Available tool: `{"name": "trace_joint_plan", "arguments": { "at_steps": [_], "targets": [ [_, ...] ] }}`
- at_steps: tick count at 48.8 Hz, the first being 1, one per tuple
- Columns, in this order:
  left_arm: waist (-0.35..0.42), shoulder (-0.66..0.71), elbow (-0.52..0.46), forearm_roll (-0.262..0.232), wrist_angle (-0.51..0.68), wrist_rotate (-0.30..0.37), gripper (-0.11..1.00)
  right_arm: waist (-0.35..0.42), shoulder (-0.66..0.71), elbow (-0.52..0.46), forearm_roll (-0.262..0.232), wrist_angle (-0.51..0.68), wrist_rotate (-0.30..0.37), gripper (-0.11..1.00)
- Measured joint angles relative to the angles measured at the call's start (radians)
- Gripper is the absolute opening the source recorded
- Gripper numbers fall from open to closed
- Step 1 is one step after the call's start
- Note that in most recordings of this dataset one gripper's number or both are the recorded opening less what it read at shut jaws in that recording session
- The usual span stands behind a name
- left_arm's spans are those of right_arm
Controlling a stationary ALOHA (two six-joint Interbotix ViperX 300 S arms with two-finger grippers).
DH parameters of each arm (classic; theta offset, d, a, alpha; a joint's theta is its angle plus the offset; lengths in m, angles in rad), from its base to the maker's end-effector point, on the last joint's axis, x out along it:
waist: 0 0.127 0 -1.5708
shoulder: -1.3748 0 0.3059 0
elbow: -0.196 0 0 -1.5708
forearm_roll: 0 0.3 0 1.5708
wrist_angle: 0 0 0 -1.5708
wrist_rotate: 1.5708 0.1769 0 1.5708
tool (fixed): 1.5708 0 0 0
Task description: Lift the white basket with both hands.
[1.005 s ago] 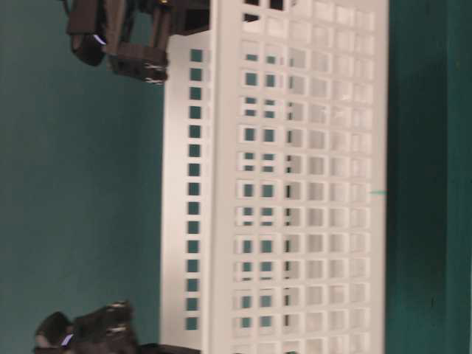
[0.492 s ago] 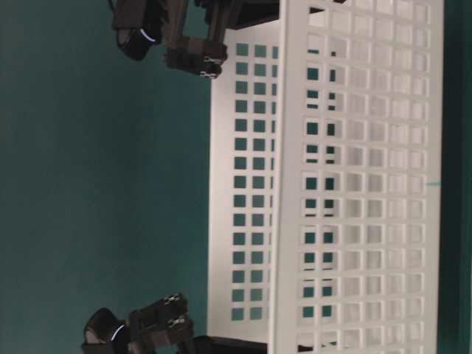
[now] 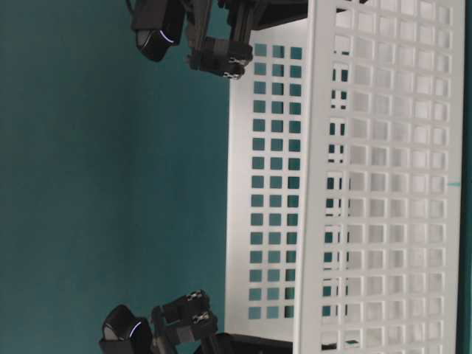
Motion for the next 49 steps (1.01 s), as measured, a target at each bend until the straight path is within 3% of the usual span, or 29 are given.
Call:
{"name": "trace_joint_plan", "arguments": {
  "at_steps": [29,49],
  "targets": [
    [0.0,0.009,0.005,0.002,-0.014,-0.031,0.07,0.0,0.009,-0.008,0.0,0.005,-0.006,0.21],
    [0.005,0.009,0.018,0.0,-0.023,-0.037,0.06,-0.009,0.012,-0.003,0.026,-0.003,-0.025,0.21]
  ]
}}
